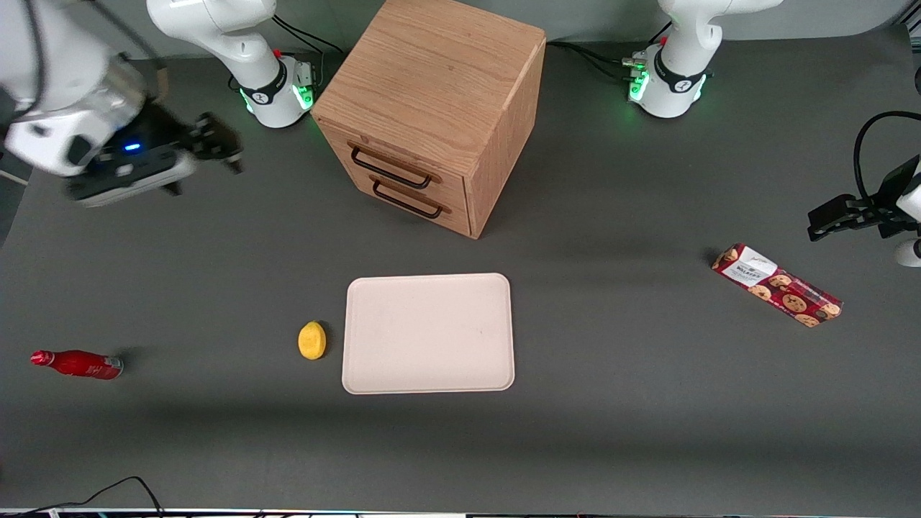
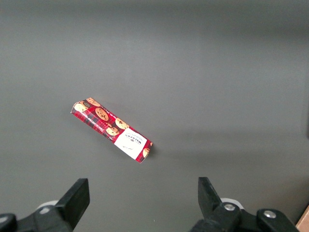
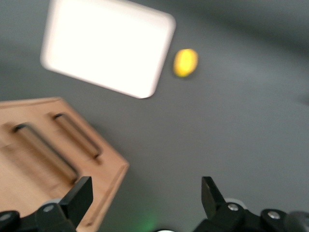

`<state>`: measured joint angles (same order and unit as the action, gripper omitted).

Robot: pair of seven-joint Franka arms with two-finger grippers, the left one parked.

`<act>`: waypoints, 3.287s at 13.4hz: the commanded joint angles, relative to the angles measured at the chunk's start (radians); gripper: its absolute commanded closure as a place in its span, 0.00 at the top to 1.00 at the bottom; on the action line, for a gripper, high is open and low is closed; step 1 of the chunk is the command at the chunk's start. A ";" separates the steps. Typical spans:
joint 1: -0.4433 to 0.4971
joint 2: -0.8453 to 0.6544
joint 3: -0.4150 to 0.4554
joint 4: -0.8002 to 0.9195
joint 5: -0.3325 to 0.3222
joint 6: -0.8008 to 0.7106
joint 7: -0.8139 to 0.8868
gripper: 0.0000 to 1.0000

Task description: Open upper drawer

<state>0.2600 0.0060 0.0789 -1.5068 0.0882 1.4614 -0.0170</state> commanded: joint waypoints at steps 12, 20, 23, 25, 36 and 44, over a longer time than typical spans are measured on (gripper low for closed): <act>0.386 0.126 -0.131 -0.018 0.093 0.088 0.006 1.00; 0.311 0.207 -0.143 -0.110 0.275 0.083 -0.363 1.00; 0.300 0.216 -0.137 -0.151 0.275 0.099 -0.385 1.00; 0.295 0.224 -0.131 -0.182 0.278 0.117 -0.386 1.00; 0.294 0.244 -0.085 -0.279 0.289 0.191 -0.425 1.00; 0.294 0.244 -0.085 -0.345 0.289 0.257 -0.465 1.00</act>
<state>0.5597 0.2531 -0.0099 -1.8281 0.3486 1.6921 -0.4495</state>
